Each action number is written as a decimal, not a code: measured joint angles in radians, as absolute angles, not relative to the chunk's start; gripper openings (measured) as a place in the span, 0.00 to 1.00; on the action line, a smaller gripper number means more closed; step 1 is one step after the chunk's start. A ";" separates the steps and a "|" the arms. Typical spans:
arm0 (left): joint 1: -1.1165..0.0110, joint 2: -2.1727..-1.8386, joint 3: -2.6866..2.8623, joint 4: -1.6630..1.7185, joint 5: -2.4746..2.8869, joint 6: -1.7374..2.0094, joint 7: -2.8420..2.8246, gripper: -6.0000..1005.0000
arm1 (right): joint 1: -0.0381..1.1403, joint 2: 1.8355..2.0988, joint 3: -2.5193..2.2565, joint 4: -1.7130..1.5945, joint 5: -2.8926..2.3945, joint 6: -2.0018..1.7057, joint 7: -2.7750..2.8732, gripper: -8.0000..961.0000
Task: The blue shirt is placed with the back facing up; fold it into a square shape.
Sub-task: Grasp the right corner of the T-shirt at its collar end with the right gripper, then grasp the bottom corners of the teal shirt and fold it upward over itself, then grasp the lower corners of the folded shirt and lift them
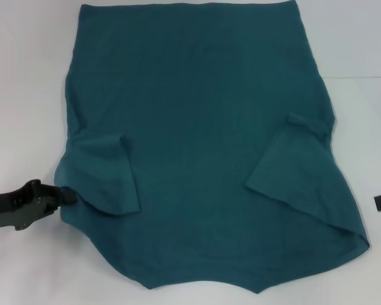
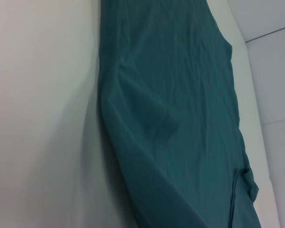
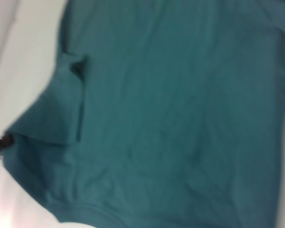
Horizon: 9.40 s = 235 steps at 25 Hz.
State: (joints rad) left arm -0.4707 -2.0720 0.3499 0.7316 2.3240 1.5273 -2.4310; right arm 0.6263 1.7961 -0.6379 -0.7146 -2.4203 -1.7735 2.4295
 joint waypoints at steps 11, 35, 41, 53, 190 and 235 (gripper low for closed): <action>-0.471 -2.072 0.347 0.730 2.324 1.512 -2.433 0.04 | 0.628 1.830 -0.648 -0.715 -2.520 -1.708 2.390 0.68; -0.472 -2.072 0.348 0.722 2.324 1.496 -2.434 0.04 | 0.650 1.902 -0.690 -0.681 -2.574 -1.601 2.389 0.66; -0.471 -2.072 0.347 0.722 2.324 1.495 -2.434 0.04 | 0.660 1.902 -0.699 -0.661 -2.582 -1.577 2.398 0.65; -0.471 -2.074 0.347 0.722 2.324 1.494 -2.434 0.04 | 0.684 1.917 -0.745 -0.618 -2.589 -1.528 2.412 0.64; -0.897 -2.058 0.733 0.530 2.478 0.619 -2.641 0.04 | 0.928 1.984 -0.935 -0.475 -2.344 -0.520 2.375 0.07; -0.596 -2.060 0.618 0.686 2.229 0.979 -2.296 0.60 | 0.454 1.946 -0.610 -0.630 -1.926 -1.392 2.167 0.63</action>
